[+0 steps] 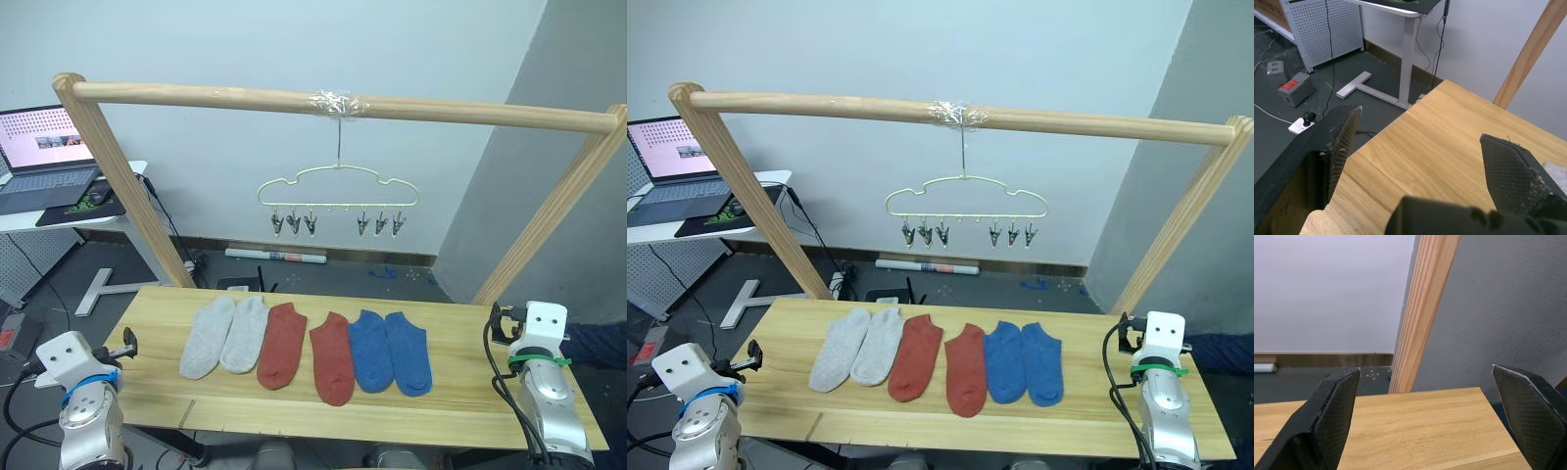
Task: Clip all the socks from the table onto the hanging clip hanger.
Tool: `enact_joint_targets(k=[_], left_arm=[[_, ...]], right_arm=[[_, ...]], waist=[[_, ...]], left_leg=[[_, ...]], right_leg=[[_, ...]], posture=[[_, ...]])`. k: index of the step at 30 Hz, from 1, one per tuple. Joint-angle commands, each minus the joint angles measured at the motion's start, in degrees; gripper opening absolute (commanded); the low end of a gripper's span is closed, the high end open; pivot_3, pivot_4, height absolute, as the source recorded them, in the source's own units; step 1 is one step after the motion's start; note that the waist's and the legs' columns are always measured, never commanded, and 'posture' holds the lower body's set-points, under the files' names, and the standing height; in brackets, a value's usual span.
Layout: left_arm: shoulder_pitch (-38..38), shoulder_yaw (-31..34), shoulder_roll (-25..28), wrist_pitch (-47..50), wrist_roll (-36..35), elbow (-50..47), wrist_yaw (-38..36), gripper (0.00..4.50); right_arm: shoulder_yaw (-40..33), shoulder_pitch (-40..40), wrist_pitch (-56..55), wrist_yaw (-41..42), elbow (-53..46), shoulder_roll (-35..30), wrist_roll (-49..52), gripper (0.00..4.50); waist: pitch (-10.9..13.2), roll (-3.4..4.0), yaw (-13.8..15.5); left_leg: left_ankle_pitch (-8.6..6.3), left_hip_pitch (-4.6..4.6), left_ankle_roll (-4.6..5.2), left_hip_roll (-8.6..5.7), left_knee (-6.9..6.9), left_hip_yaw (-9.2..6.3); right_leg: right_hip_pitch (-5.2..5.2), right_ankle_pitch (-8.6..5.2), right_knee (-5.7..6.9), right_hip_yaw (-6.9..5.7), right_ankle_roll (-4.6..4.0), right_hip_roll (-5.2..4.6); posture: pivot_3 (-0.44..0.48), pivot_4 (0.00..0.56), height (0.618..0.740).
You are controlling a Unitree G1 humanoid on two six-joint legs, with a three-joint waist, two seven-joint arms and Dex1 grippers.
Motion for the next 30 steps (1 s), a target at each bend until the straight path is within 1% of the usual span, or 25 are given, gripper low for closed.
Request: enact_joint_targets(k=[1,9,10,11,12,13,14,17,23,28,29,30], left_arm=[[-0.4,0.6,0.9,-1.0,0.5,-0.7,0.2,4.49],[-0.4,1.1,1.5,-1.6,0.1,-0.8,0.0,4.49],[-0.3,1.1,1.5,-1.6,0.1,-0.8,0.0,4.49],[-0.2,1.1,1.5,-1.6,0.1,-0.9,0.0,4.49],[-0.1,1.1,1.4,-1.6,0.2,-1.0,0.1,4.49],[-0.1,1.0,1.4,-1.5,0.2,-1.1,0.1,4.49],[-0.1,1.0,1.4,-1.5,0.3,-1.1,0.2,4.49],[-0.2,1.0,1.4,-1.4,0.2,-1.1,0.2,4.49],[0.6,0.6,1.4,-1.2,0.7,-2.9,0.1,4.49],[2.3,0.3,0.4,0.1,-0.3,-7.9,-0.7,4.49],[3.3,-0.5,0.2,0.1,-1.1,-11.4,-2.7,4.49],[4.1,-1.1,0.0,0.3,-1.6,-14.1,-4.1,4.49]], right_arm=[[-0.7,-1.0,-1.1,0.0,-1.5,-0.8,0.0,4.5],[0.0,-0.5,0.0,2.2,-2.2,0.6,2.3,4.5],[-0.1,-0.3,0.0,2.3,-2.4,0.8,2.5,4.5],[-0.1,-0.2,-0.2,2.1,-2.5,0.9,2.4,4.5],[0.0,-0.1,0.0,1.8,-2.7,0.8,1.8,4.5],[0.1,0.0,0.2,1.5,-2.8,0.6,1.3,4.5],[0.2,-0.1,0.2,1.6,-2.8,0.6,1.1,4.5],[0.4,-0.2,-0.1,1.6,-2.7,0.4,0.8,4.5],[1.1,-0.5,-0.8,2.3,-2.8,0.2,0.1,4.5],[2.3,-0.9,-1.6,4.1,-2.9,-0.3,-0.1,4.5],[3.3,-1.1,-1.3,5.6,-3.5,-0.6,0.2,4.5],[3.9,-1.4,-1.0,6.7,-4.0,-0.9,0.3,4.5]], waist=[[0.0,0.0,0.0],[0.0,0.0,0.0],[-0.1,-0.18,0.1],[-0.2,-0.31,0.1],[-0.3,-0.43,0.2],[-0.3,-0.37,0.3],[-0.4,-0.46,0.2],[-0.5,-0.64,-0.2],[-0.5,-0.65,-0.1],[-0.5,-0.65,-0.1],[-0.5,-0.65,-0.1],[-0.5,-0.66,-0.1]], left_leg=[[0.0,0.0,0.0,0.0,0.0,0.0],[0.0,0.0,0.0,0.0,0.0,0.0],[0.0,0.0,0.0,0.0,0.0,0.0],[-0.02,0.19,-0.01,0.22,-0.05,0.63],[-0.04,0.27,0.02,0.29,-0.17,1.2],[-0.05,0.38,0.01,0.48,-0.28,2.02],[-0.03,0.02,0.04,0.23,-0.34,1.74],[-0.05,-0.02,0.02,0.15,-0.23,1.83],[-0.04,0.02,0.03,0.15,-0.21,1.66],[-0.04,0.03,0.03,0.14,-0.16,1.62],[-0.04,0.04,0.03,0.14,-0.16,1.61],[-0.04,0.04,0.03,0.14,-0.16,1.6]], right_leg=[[0.0,0.0,0.0,0.0,0.0,0.0],[0.0,0.0,0.0,0.0,0.0,0.0],[0.0,0.0,0.0,0.0,0.0,0.0],[-0.61,0.02,0.04,0.39,-0.03,0.06],[-0.88,0.05,0.14,0.91,-0.02,0.18],[-1.31,0.19,0.19,1.53,-0.09,0.3],[-0.99,0.31,0.13,1.51,0.14,0.17],[-0.98,0.33,0.04,1.56,0.27,0.03],[-0.92,0.34,0.07,1.41,0.28,0.04],[-0.8,0.33,0.04,1.39,0.28,0.04],[-0.79,0.33,0.04,1.39,0.28,0.04],[-0.78,0.33,0.04,1.39,0.28,0.04]], posture=[[0.21,0.0,0.74],[0.212,0.0,0.74],[0.212,0.0,0.74],[0.212,0.0,0.74],[0.211,0.0,0.74],[0.211,0.0,0.74],[0.211,0.0,0.74],[0.211,0.0,0.74],[0.219,0.0,0.74],[0.23,0.002,0.74],[0.23,0.002,0.74],[0.226,0.016,0.74]])
